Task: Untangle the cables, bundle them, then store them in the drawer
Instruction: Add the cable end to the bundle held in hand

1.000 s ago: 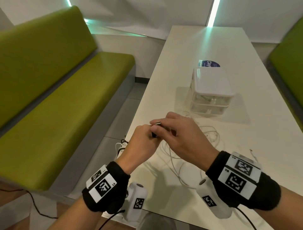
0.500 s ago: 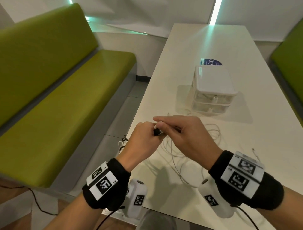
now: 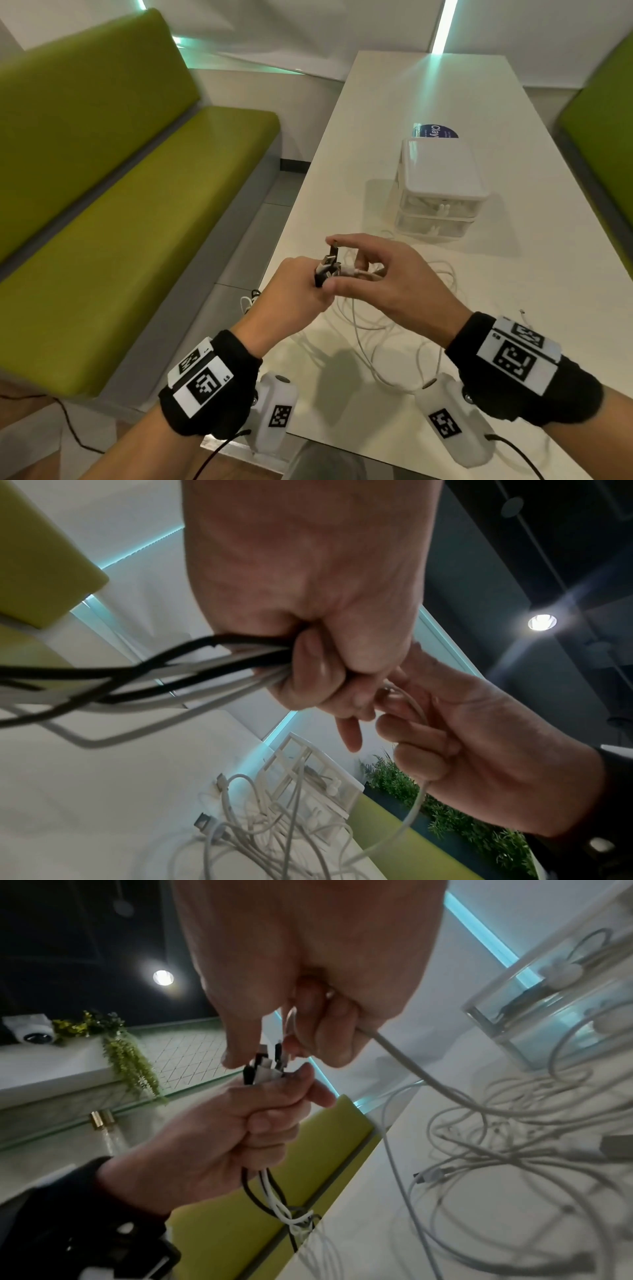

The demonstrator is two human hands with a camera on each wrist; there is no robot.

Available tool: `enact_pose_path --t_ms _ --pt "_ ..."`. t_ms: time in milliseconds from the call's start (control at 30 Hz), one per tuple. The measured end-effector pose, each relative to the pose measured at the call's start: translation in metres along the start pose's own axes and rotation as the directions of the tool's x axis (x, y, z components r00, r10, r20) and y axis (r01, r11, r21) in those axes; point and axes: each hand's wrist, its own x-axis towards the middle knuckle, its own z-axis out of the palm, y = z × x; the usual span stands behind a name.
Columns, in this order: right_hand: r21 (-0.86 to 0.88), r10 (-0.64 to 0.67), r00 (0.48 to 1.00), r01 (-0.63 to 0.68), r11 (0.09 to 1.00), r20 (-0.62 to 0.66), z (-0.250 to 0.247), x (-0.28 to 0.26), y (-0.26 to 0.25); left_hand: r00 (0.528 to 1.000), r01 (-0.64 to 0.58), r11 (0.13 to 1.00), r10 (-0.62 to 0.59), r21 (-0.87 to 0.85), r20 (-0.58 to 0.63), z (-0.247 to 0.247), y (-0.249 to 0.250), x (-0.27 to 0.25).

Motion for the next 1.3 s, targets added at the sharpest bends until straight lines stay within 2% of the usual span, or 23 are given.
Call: enact_pose_path --t_ms 167,300,400,500,567,700,833,900,967,1067,1167,1233,1300 --pt "-0.107 -0.055 0.996 0.047 0.993 -0.068 0.010 -0.001 -0.001 0.998 0.056 0.998 -0.055 -0.025 0.020 0.002 -0.002 -0.005" --pt "-0.143 -0.051 0.998 0.047 0.989 -0.022 0.011 -0.003 -0.001 0.999 0.017 0.999 -0.018 0.047 0.028 0.003 -0.003 -0.004" --pt "-0.071 -0.020 0.999 0.024 0.997 0.045 0.010 -0.002 0.000 1.000 0.006 0.992 -0.010 0.127 0.025 0.004 -0.001 -0.004" --pt "0.087 -0.009 0.996 0.001 0.996 0.091 0.010 -0.001 0.001 1.000 -0.025 0.984 0.025 0.174 0.001 0.004 -0.002 -0.005" --pt "0.187 -0.012 0.994 -0.008 0.982 0.105 0.010 -0.002 0.000 0.999 -0.031 0.991 0.032 0.129 -0.007 0.005 -0.006 -0.005" --pt "0.312 0.002 0.990 -0.046 0.949 0.142 0.008 -0.005 -0.001 0.999 0.035 0.999 -0.035 -0.035 0.005 0.004 -0.011 -0.008" --pt "0.287 -0.016 0.991 -0.023 0.958 0.134 0.006 -0.004 0.002 0.993 0.035 0.999 -0.037 0.024 0.108 0.000 -0.009 -0.011" --pt "0.311 -0.023 0.990 -0.022 0.950 0.140 0.007 -0.004 0.001 0.995 0.023 0.993 -0.035 0.116 0.097 -0.001 -0.007 -0.011" --pt "0.302 -0.028 0.990 -0.015 0.953 0.140 0.006 -0.004 0.000 0.996 0.034 0.993 -0.043 0.117 0.076 0.001 -0.007 -0.009" --pt "0.217 -0.023 0.993 -0.003 0.976 0.118 0.003 -0.004 0.002 0.999 0.013 0.996 -0.017 0.085 0.045 0.005 -0.009 -0.009" --pt "0.129 -0.018 0.996 0.006 0.992 0.090 0.004 -0.007 0.003 1.000 0.005 0.991 -0.007 0.131 0.013 0.006 -0.010 -0.008" --pt "0.086 -0.021 0.996 0.014 0.996 0.089 0.005 -0.008 0.001 0.999 0.025 0.985 -0.031 0.170 0.034 0.005 -0.008 -0.006" --pt "0.078 -0.033 0.997 0.027 0.997 0.066 0.003 -0.009 -0.001 0.994 0.096 0.986 -0.101 0.134 0.029 0.004 -0.008 -0.004"
